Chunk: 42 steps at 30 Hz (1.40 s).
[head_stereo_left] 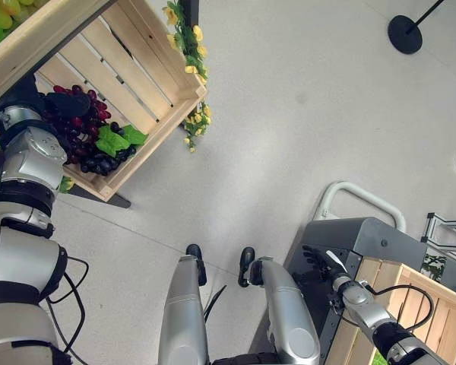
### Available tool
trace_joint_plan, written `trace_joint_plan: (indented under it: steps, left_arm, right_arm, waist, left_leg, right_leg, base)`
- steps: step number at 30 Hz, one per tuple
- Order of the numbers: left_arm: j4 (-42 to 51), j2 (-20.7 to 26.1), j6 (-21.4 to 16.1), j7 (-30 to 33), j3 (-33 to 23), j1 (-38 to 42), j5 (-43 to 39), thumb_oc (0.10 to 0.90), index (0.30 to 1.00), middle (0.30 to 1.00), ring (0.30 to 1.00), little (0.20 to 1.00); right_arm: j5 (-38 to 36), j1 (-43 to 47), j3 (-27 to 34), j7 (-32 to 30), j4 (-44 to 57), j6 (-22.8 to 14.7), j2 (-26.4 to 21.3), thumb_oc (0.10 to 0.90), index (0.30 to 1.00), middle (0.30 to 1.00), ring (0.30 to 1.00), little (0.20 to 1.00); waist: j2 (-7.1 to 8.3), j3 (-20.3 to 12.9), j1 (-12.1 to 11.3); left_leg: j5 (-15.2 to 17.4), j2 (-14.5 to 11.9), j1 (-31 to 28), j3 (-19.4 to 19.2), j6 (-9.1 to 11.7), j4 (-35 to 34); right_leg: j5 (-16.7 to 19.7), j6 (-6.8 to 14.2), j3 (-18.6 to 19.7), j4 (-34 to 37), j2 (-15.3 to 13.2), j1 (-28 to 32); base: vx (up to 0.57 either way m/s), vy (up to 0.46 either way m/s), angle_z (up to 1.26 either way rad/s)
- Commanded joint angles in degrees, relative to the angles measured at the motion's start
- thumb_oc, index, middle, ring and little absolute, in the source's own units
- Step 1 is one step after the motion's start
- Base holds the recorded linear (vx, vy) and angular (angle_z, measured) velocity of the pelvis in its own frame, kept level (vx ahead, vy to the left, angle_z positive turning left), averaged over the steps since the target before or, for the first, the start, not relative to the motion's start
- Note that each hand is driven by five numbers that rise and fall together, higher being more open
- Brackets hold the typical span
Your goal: Pick up the fruits from the basket on one side to the basket on the other side
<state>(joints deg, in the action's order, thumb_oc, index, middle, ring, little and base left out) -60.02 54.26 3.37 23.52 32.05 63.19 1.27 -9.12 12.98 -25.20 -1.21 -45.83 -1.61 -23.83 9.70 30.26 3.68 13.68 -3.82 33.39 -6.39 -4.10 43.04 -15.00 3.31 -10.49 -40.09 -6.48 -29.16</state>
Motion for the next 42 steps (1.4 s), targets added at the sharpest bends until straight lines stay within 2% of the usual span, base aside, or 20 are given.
trace_joint_plan:
  steps: [1, 6, 12, 13, 14, 15, 16, 17, 21, 27, 30, 33, 35, 37, 39, 40, 41, 42]
  left_arm:
    - [11.37, 3.45, -10.98, 3.14, -3.27, 7.51, 1.01, 0.800, 0.900, 0.900, 0.900, 0.900]
    - [17.07, -0.16, -20.31, -0.10, -7.66, 1.12, -6.39, 0.800, 0.900, 0.900, 0.900, 0.900]
    - [21.32, -5.26, -25.57, -3.30, -10.76, -5.44, -11.06, 0.800, 0.900, 0.900, 0.900, 0.900]
    - [21.94, -6.22, -25.57, -3.56, -11.08, -6.22, -10.79, 0.800, 0.900, 0.900, 0.900, 0.900]
    - [22.65, -7.47, -25.99, -3.95, -11.47, -7.54, -10.78, 0.800, 0.900, 0.900, 0.900, 0.900]
    - [22.79, -8.04, -26.27, -4.22, -11.55, -8.18, -10.53, 0.800, 0.900, 0.900, 0.900, 0.900]
    - [23.35, -8.76, -26.29, -4.30, -11.69, -9.23, -10.46, 0.800, 0.900, 0.900, 0.900, 0.900]
    - [23.50, -9.58, -26.54, -4.86, -12.02, -10.32, -11.05, 0.800, 0.900, 0.900, 0.900, 0.900]
    - [23.96, -12.48, -26.80, -6.49, -12.71, -13.90, -12.82, 0.800, 0.900, 0.900, 0.900, 0.900]
    - [23.90, -18.02, -28.06, -12.79, -15.33, -20.07, -21.46, 0.800, 0.900, 0.900, 0.900, 0.900]
    - [25.13, -22.81, -28.64, -18.11, -16.96, -24.99, -27.80, 0.800, 0.900, 0.900, 0.900, 0.900]
    - [24.92, -27.66, -26.64, -20.70, -17.41, -29.73, -31.65, 0.800, 0.900, 0.900, 0.900, 0.900]
    - [24.11, -31.82, -25.30, -23.82, -16.62, -33.72, -35.63, 0.800, 0.900, 0.900, 0.900, 0.900]
    - [23.66, -34.48, -24.98, -25.90, -15.55, -35.80, -36.78, 0.800, 0.900, 0.900, 0.900, 0.900]
    - [23.53, -37.40, -24.30, -28.94, -14.77, -38.02, -38.91, 0.800, 0.900, 0.900, 0.900, 0.900]
    - [23.61, -38.78, -24.65, -29.79, -14.92, -40.51, -39.40, 0.800, 0.900, 0.900, 0.900, 0.900]
    - [23.74, -39.19, -24.86, -29.53, -15.04, -41.40, -39.21, 0.800, 0.900, 0.900, 0.900, 0.900]
    - [24.60, -39.33, -24.86, -29.21, -15.45, -43.95, -38.63, 0.800, 0.900, 0.900, 0.900, 0.900]
  right_arm:
    - [2.05, -3.78, 1.79, -2.40, 0.89, -0.75, -2.59, 0.800, 0.900, 0.900, 0.900, 0.900]
    - [3.55, -4.54, 1.88, -2.90, 0.20, -0.62, -1.27, 0.800, 0.900, 0.900, 0.900, 0.900]
    - [4.97, -4.80, 1.97, -3.42, -1.31, -0.64, -0.87, 0.800, 0.900, 0.900, 0.900, 0.900]
    - [5.25, -4.92, 2.15, -3.39, -1.31, -0.58, -0.77, 0.800, 0.900, 0.900, 0.900, 0.900]
    - [5.54, -5.05, 2.26, -3.46, -1.22, -0.61, -0.70, 0.800, 0.900, 0.900, 0.900, 0.900]
    - [5.62, -5.21, 2.29, -3.55, -1.31, -0.79, -0.63, 0.800, 0.900, 0.900, 0.900, 0.900]
    - [5.86, -5.27, 2.50, -3.50, -1.27, -0.79, -0.56, 0.800, 0.900, 0.900, 0.900, 0.900]
    - [5.81, -5.28, 2.55, -3.59, -1.15, -0.73, -0.56, 0.800, 0.900, 0.900, 0.900, 0.900]
    - [5.91, -6.06, 2.98, -4.06, -0.58, 0.19, -0.18, 0.800, 0.900, 0.900, 0.900, 0.900]
    - [7.17, -8.15, 4.31, -3.78, -0.81, 0.79, 0.84, 0.800, 0.900, 0.900, 0.900, 0.900]
    - [7.35, -9.17, 5.34, -4.68, -0.86, 0.60, 1.94, 0.800, 0.900, 0.900, 0.900, 0.900]
    - [7.67, -9.80, 6.58, -5.66, -0.74, 0.29, 2.30, 0.800, 0.900, 0.900, 0.900, 0.900]
    - [6.85, -10.11, 7.77, -6.02, 0.21, 0.15, 2.38, 0.800, 0.900, 0.900, 0.900, 0.900]
    - [6.22, -9.87, 8.31, -6.54, 0.76, -0.25, 2.17, 0.800, 0.900, 0.900, 0.900, 0.900]
    - [3.78, -9.30, 8.66, -6.80, 1.63, -0.20, 1.86, 0.800, 0.900, 0.900, 0.900, 0.900]
    - [2.43, -8.33, 8.65, -6.68, 1.93, -0.55, 1.89, 0.800, 0.900, 0.900, 0.900, 0.900]
    - [2.23, -7.91, 8.44, -6.71, 1.98, -0.79, 1.88, 0.800, 0.900, 0.900, 0.900, 0.900]
    - [1.16, -6.39, 7.60, -7.54, 2.76, -1.68, 1.96, 0.800, 0.900, 0.900, 0.900, 0.900]
  waist:
    - [-2.99, -0.78, -0.64]
    - [-3.45, -1.98, -1.11]
    - [-4.25, -3.73, -1.43]
    - [-4.34, -4.08, -1.36]
    - [-4.36, -4.74, -1.28]
    - [-4.52, -4.94, -1.27]
    - [-4.60, -5.38, -1.22]
    - [-4.63, -6.00, -1.15]
    - [-4.98, -7.88, -0.79]
    - [-5.24, -11.19, 0.13]
    - [-5.23, -13.47, 0.57]
    - [-5.44, -15.91, 1.00]
    - [-5.31, -18.02, 1.89]
    - [-4.98, -18.72, 2.22]
    - [-4.90, -19.47, 1.63]
    - [-5.03, -19.88, 0.59]
    - [-5.23, -19.99, 0.16]
    - [-5.93, -20.05, -1.64]
  left_leg:
    - [1.05, -0.22, -9.41, -2.59, -0.37, -8.10]
    - [1.19, -0.01, -11.61, -2.51, -0.23, -8.93]
    - [1.37, -0.02, -14.71, -2.59, 0.00, -9.64]
    - [1.45, -0.09, -15.39, -2.70, 0.03, -9.86]
    - [-0.01, -0.30, -15.77, -3.32, -0.21, -10.65]
    - [1.61, -0.21, -16.66, -2.91, 0.07, -10.16]
    - [1.65, -0.23, -17.37, -2.98, 0.10, -10.38]
    - [0.13, -0.44, -17.86, -3.58, -0.10, -11.41]
    - [0.09, -0.69, -20.82, -3.82, 0.17, -12.60]
    - [-1.27, -1.25, -26.91, -4.85, 0.86, -17.51]
    - [-3.26, -1.65, -30.64, -5.27, 2.06, -22.15]
    - [-5.47, -1.84, -33.71, -5.20, 3.61, -26.88]
    - [-7.12, -1.58, -35.75, -4.50, 4.71, -30.22]
    - [-7.64, -1.08, -35.69, -3.06, 5.22, -29.74]
    - [-8.71, 0.22, -34.88, 0.68, 5.53, -28.96]
    - [-7.67, 2.33, -35.04, 6.16, 5.02, -30.11]
    - [-7.33, 3.21, -35.15, 7.88, 4.78, -30.70]
    - [-7.40, 6.11, -35.58, 15.03, 3.92, -33.87]
  right_leg:
    - [9.82, 2.50, 0.67, 1.10, -1.20, 2.14]
    - [9.71, 2.55, 0.68, 1.77, -1.62, 4.05]
    - [9.08, 2.30, 0.61, 2.18, -2.51, 6.77]
    - [8.92, 2.29, 0.60, 2.25, -2.64, 7.29]
    - [10.17, 1.56, 0.20, 3.25, -2.97, 7.64]
    - [8.87, 2.25, 0.61, 2.49, -3.07, 8.34]
    - [8.81, 2.24, 0.69, 2.68, -3.20, 8.88]
    - [10.19, 1.65, 0.42, 3.72, -3.45, 9.16]
    - [9.92, 1.71, 0.86, 4.82, -3.92, 11.63]
    - [10.09, 2.05, 1.77, 8.84, -3.72, 16.21]
    - [10.40, 1.78, 2.31, 14.77, -2.47, 20.14]
    - [10.42, 0.99, 2.79, 21.79, -1.12, 24.22]
    - [11.84, 0.55, 4.76, 28.30, 0.46, 27.11]
    - [13.28, 0.00, 6.80, 31.59, 1.51, 28.49]
    - [14.57, -0.38, 9.14, 34.47, 2.28, 29.90]
    - [15.43, -0.25, 12.13, 35.51, 2.39, 30.04]
    - [15.65, -0.15, 13.22, 35.71, 2.48, 30.01]
    - [16.36, 0.16, 17.25, 35.91, 3.80, 29.69]
  base:
    - [0.02, -0.033, 0.02]
    - [0.03, -0.038, -0.02]
    - [0.02, 0.002, -0.02]
    - [-0.04, -0.022, -0.06]
    - [0.02, -0.013, -0.05]
    - [0.02, -0.014, -0.05]
    - [0.03, -0.016, -0.07]
    - [-0.03, -0.031, -0.08]
    - [0.03, -0.023, -0.05]
    - [0.05, -0.047, -0.04]
    - [0.06, -0.089, -0.11]
    - [0.09, -0.079, -0.15]
    - [0.08, -0.069, -0.23]
    - [0.03, -0.037, -0.12]
    - [0.04, 0.035, -0.20]
    - [0.05, 0.081, -0.38]
    - [0.04, 0.149, -1.05]
    - [0.01, 0.161, -1.61]
